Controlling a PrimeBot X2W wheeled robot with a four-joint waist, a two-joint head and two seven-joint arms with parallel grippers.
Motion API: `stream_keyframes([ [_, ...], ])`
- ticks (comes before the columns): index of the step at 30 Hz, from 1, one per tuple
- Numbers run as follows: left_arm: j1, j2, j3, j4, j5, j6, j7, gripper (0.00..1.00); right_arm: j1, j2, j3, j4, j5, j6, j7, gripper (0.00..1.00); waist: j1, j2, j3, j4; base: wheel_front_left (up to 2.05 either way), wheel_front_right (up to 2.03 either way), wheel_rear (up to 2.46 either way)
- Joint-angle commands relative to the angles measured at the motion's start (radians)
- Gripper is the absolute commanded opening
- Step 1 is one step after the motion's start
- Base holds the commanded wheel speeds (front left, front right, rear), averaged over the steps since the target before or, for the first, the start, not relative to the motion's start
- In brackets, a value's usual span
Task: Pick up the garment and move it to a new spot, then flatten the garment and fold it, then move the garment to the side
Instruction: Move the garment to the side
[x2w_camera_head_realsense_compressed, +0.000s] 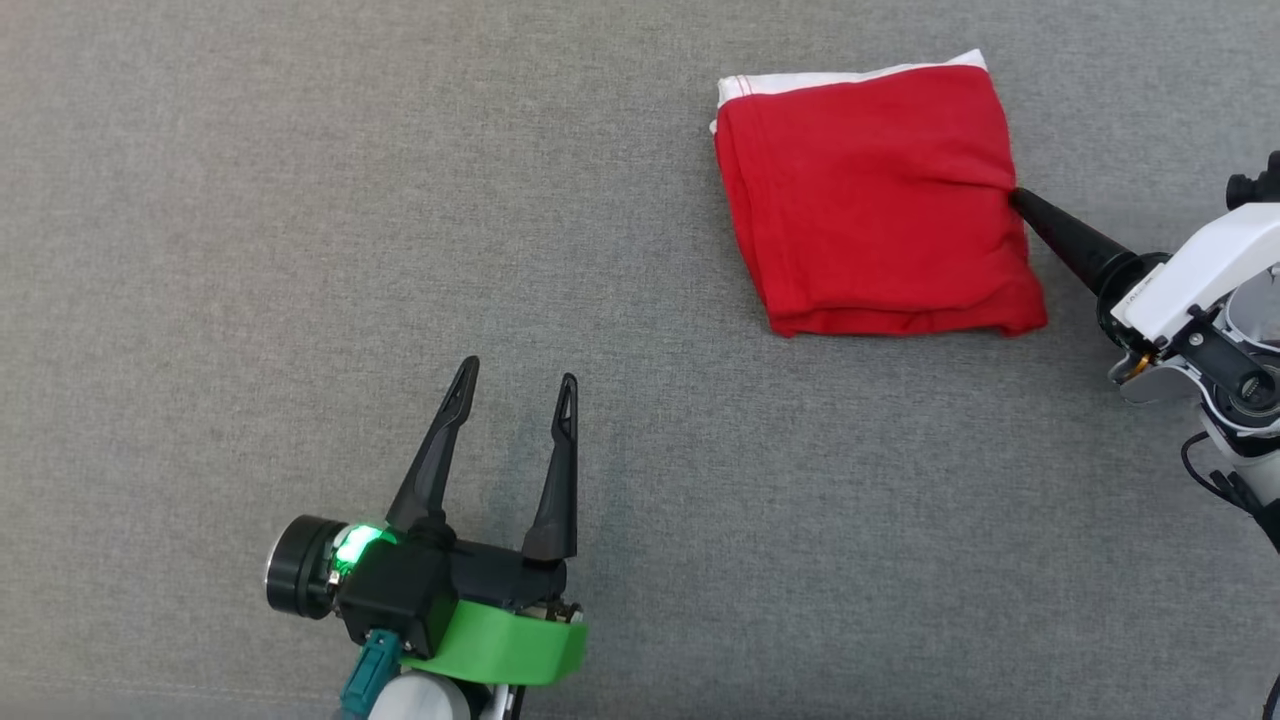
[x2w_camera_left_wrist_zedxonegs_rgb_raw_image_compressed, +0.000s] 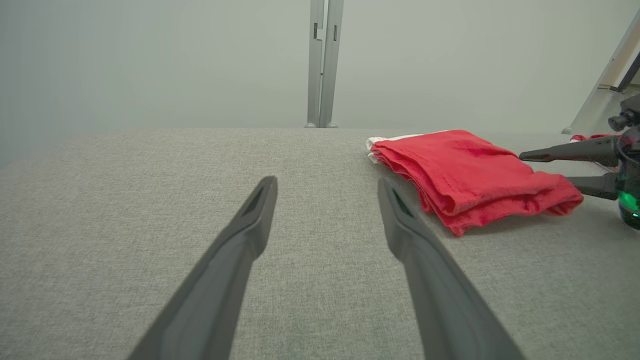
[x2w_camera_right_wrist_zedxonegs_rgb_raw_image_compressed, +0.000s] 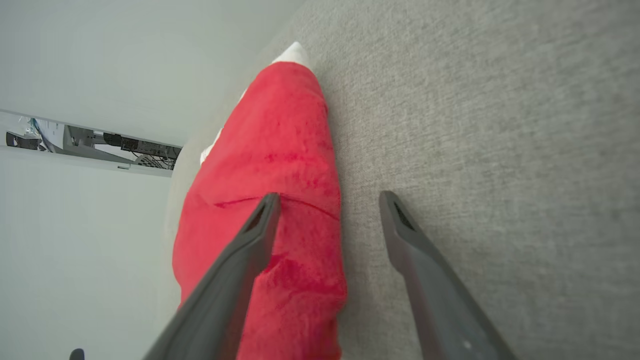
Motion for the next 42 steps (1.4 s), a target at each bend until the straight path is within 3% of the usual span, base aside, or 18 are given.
stream_keyframes([
  [1, -0.021, 0.003, -0.001, 0.001, 0.001, 0.010, -0.003, 1.00, -0.011, 0.012, 0.004, 0.016, 0.013, 0.000, 0.014, 1.00, 0.0000, 0.0000, 0.017, 0.018, 0.00, 0.00, 0.00],
  [4, -0.029, 0.003, -0.003, 0.002, 0.008, 0.022, -0.003, 1.00, -0.027, 0.031, 0.021, 0.030, 0.010, 0.000, 0.028, 0.61, 0.0000, 0.0000, 0.025, 0.016, 0.00, 0.00, 0.00],
  [6, -0.034, 0.003, -0.003, 0.004, 0.012, 0.029, -0.003, 1.00, -0.035, 0.043, 0.031, 0.036, 0.002, 0.000, 0.022, 0.24, 0.0000, 0.0000, 0.028, 0.013, 0.00, 0.00, 0.00],
  [7, -0.035, 0.003, -0.005, 0.006, 0.015, 0.029, -0.003, 1.00, -0.038, 0.048, 0.038, 0.036, -0.003, 0.000, 0.019, 0.00, 0.0000, 0.0000, 0.028, 0.011, 0.00, 0.00, 0.00],
  [14, -0.047, 0.003, 0.011, 0.002, 0.027, 0.041, -0.003, 1.00, -0.044, -0.007, 0.085, -0.024, -0.091, 0.000, -0.055, 0.00, 0.0000, 0.0000, 0.018, -0.019, 0.00, 0.00, 0.00],
  [25, -0.063, 0.003, 0.050, -0.013, 0.092, -0.004, -0.003, 1.00, -0.085, -0.215, 0.191, -0.148, -0.217, 0.000, -0.199, 0.00, 0.0000, 0.0000, 0.049, -0.170, 0.00, 0.00, 0.00],
  [34, -0.092, 0.037, 0.069, -0.039, 0.144, -0.034, -0.003, 1.00, -0.174, -0.367, 0.274, -0.157, -0.315, 0.000, -0.276, 0.00, 0.0000, 0.0000, 0.128, -0.276, 0.00, 0.00, 0.00],
  [42, -0.121, 0.080, 0.054, -0.054, 0.168, -0.046, -0.003, 1.00, -0.271, -0.449, 0.333, -0.110, -0.374, 0.000, -0.341, 0.00, 0.0000, 0.0000, 0.193, -0.332, 0.00, 0.00, 0.00],
])
